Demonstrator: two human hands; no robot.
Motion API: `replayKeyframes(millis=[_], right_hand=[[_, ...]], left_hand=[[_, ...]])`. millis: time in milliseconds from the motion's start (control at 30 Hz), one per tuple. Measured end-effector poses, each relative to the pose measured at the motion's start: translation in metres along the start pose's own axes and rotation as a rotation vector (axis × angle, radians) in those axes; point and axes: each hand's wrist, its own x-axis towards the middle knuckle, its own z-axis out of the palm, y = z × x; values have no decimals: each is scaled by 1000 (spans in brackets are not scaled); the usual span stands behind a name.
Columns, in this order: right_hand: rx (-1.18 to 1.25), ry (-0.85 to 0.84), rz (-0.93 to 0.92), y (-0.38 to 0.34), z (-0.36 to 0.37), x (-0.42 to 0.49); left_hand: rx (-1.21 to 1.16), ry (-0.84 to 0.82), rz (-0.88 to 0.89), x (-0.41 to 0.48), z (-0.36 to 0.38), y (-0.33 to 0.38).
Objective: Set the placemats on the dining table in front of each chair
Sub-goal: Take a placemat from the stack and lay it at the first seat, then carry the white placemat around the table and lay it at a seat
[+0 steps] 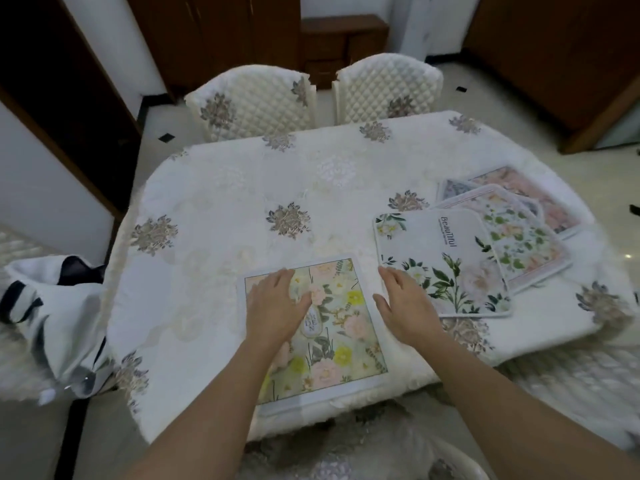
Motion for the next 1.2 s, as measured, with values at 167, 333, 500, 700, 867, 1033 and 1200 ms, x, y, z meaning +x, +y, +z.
replayKeyframes(millis=[167,333,500,700,867,1033,1200], right_hand=[[-21,86,63,18,-50,-14],[-23,146,139,42,-80,-40],[-64,147,161,77,-98,-55],[-75,133,167,135,-103,-51],[-41,79,143,198,-99,-27],[16,-31,127,255,-88,-2],[36,-96,92,294,-83,23]], left_hand=[[-8,49,109,5,-15,43],[-30,77,183,4,-15,82],[-18,62,227,2,-2,119],[12,42,207,10,26,161],[44,22,116,20,62,200],[85,-2,-3,31,95,234],[104,4,-118,44,115,256]])
